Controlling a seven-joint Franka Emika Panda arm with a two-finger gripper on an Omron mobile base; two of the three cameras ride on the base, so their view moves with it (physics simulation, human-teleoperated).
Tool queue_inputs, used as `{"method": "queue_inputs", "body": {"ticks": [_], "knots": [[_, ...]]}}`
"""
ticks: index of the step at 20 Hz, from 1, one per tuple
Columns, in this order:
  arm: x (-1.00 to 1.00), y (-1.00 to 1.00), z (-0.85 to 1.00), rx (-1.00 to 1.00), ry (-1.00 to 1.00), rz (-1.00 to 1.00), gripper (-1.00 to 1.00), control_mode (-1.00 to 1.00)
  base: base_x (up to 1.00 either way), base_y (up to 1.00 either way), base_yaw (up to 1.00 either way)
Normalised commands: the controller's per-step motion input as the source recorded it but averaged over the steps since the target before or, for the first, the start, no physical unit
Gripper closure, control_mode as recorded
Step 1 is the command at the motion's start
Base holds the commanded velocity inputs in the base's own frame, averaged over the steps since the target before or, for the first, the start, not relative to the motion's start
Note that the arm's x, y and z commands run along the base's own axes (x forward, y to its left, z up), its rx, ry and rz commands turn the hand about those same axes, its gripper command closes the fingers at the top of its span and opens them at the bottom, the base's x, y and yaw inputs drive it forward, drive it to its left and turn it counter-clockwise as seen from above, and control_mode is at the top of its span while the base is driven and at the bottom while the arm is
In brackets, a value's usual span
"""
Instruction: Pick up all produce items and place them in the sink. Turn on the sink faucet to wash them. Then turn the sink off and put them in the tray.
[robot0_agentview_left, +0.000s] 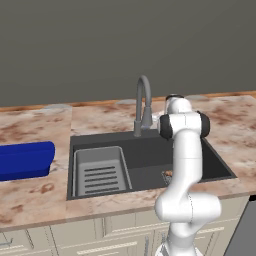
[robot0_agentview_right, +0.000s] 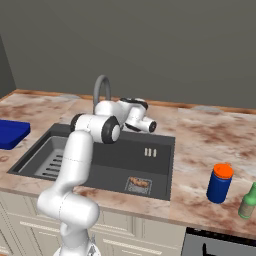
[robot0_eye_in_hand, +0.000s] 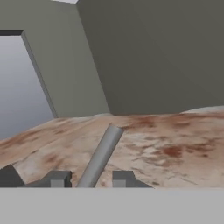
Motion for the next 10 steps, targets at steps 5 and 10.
{"method": "queue_inputs", "body": {"ticks": [5, 10], "knots": [[0.08, 0.50, 0.31, -0.05, 0.00, 0.05, 1.00, -1.00, 0.00, 0.00, 0.00], [0.05, 0.34, 0.20, -0.06, -0.03, 0.06, 1.00, -1.00, 0.00, 0.00, 0.00]]}}
